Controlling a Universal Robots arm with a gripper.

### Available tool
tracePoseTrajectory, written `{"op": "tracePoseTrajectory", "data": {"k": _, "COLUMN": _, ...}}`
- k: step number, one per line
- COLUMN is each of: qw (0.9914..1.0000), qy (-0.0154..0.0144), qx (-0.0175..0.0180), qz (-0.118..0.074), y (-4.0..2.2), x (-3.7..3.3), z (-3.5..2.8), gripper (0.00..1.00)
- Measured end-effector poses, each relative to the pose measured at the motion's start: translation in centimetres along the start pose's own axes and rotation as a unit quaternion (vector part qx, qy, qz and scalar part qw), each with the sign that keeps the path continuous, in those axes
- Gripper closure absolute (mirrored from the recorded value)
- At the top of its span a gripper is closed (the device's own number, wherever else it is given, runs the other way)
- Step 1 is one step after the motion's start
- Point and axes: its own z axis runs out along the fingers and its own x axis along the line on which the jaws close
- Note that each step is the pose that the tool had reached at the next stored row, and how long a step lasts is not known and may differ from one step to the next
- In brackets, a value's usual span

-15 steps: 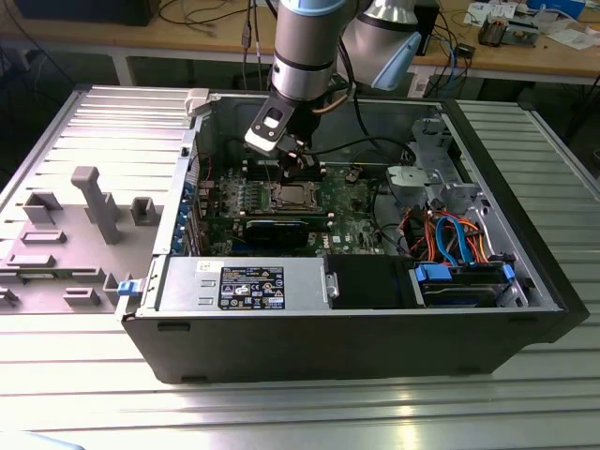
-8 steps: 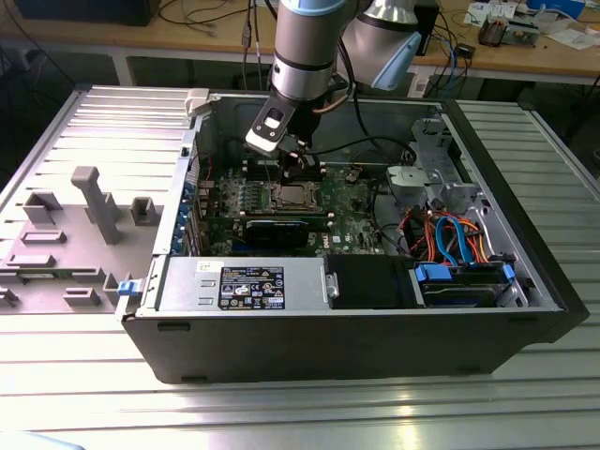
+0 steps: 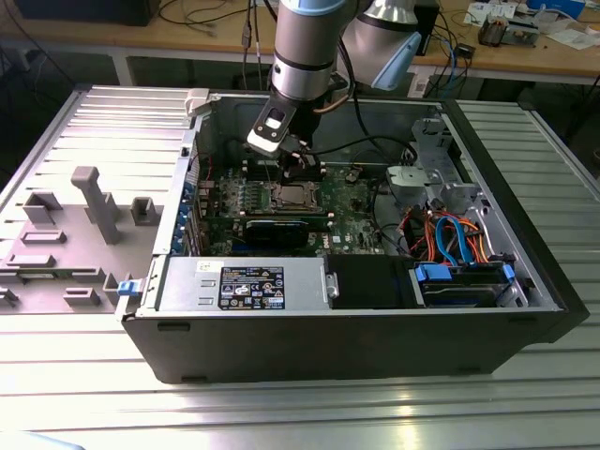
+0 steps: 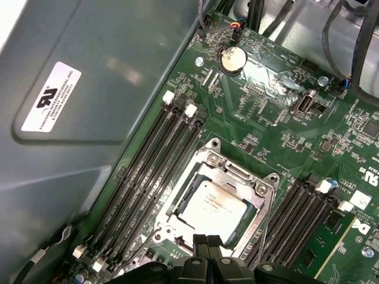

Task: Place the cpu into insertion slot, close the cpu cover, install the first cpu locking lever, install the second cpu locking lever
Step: 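Install the first cpu locking lever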

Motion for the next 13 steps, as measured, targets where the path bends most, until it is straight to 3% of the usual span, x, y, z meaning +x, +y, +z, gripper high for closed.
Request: {"op": "tracePoseTrajectory", "data": {"k": 13, "qw": 0.99983, "qy": -0.0007, "qx": 0.0014, "qz": -0.018, "y": 0.00, "x": 0.00, "z": 0.00, "gripper": 0.89}}
